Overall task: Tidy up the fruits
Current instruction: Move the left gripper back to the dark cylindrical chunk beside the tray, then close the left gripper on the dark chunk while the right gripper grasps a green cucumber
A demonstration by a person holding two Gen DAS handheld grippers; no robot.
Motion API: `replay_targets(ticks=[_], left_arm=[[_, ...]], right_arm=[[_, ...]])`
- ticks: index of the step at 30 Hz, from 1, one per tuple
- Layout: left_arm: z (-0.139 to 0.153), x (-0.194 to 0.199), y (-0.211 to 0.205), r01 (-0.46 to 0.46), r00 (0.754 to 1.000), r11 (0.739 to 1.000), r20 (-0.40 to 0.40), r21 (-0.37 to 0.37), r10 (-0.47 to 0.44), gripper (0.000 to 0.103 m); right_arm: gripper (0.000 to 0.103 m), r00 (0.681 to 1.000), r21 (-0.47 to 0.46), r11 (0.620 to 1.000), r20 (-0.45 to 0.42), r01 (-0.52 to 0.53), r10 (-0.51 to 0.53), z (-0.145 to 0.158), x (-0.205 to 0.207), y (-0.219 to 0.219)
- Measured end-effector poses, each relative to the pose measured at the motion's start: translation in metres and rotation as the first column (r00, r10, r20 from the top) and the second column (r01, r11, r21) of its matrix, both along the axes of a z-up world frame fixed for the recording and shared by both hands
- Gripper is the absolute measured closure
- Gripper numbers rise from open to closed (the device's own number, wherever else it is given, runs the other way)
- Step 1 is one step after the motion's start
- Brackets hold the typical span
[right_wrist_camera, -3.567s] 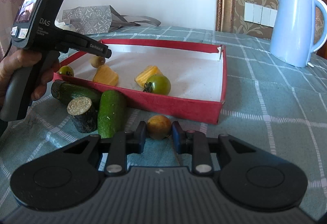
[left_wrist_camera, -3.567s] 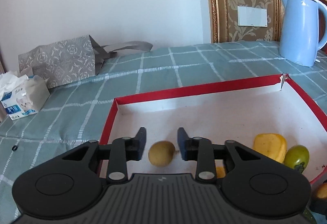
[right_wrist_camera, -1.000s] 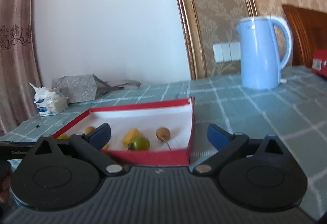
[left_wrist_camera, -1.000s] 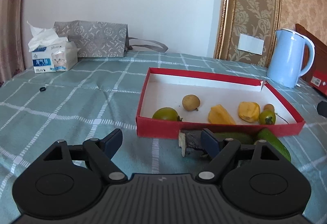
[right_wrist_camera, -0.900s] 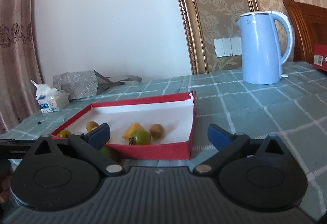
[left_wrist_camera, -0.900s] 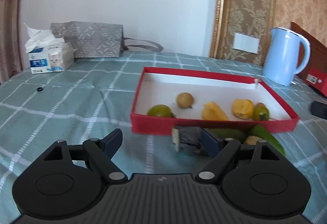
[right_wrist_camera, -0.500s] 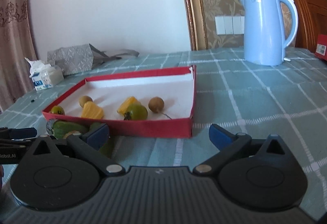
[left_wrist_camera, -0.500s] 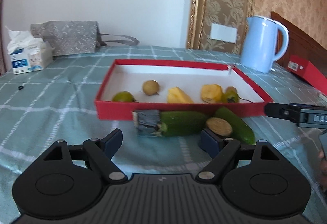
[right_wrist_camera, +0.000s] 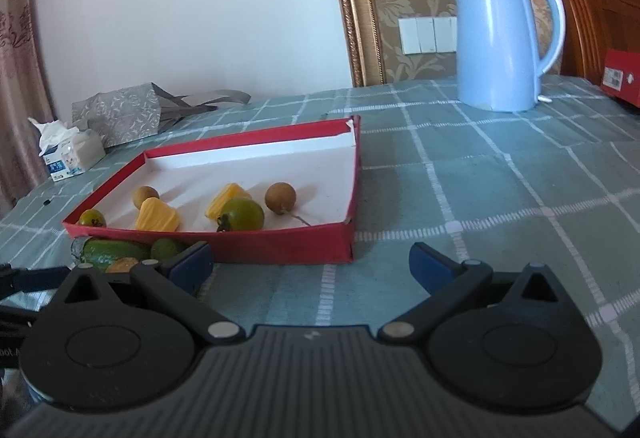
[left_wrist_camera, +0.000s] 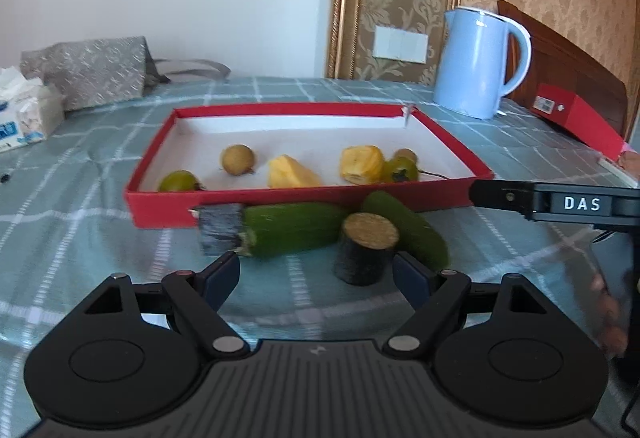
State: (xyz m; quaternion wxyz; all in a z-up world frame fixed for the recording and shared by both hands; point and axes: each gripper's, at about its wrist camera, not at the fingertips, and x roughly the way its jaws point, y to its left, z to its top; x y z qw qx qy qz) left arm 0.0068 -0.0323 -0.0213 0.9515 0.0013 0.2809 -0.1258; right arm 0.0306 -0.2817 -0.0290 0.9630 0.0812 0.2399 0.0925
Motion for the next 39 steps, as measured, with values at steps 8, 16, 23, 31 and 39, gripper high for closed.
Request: replay_targets(ticks=[8, 16, 23, 31, 39], left_arm=[[-0.001, 0.012, -0.021, -0.014, 1.000, 1.000, -0.010, 0.025, 0.014, 0.019], [-0.001, 0.010, -0.028, -0.073, 0.997, 0.997, -0.026, -0.012, 0.072, 0.018], [-0.001, 0.006, -0.030, -0.073, 0.997, 0.996, -0.026, -0.043, 0.072, 0.030], [-0.006, 0.003, -0.026, -0.091, 0.995, 0.995, -0.035, -0.031, 0.090, 0.056], [-0.006, 0.010, -0.034, -0.102, 0.994, 0.995, -0.032, -0.011, 0.102, 0.056]], right_arm=[[0.000, 1.000, 0.025, 1.000, -0.004, 0.000, 0.000, 0.000, 0.001, -0.004], [0.000, 1.000, 0.037, 0.999, -0.007, -0.003, 0.003, 0.001, 0.001, -0.005], [0.000, 1.000, 0.051, 0.999, -0.010, 0.001, 0.000, 0.002, 0.001, -0.007], [0.000, 1.000, 0.068, 0.998, -0.001, -0.005, 0.005, 0.003, 0.000, -0.008], [0.000, 1.000, 0.066, 0.998, 0.002, -0.015, 0.015, 0.004, -0.001, -0.006]])
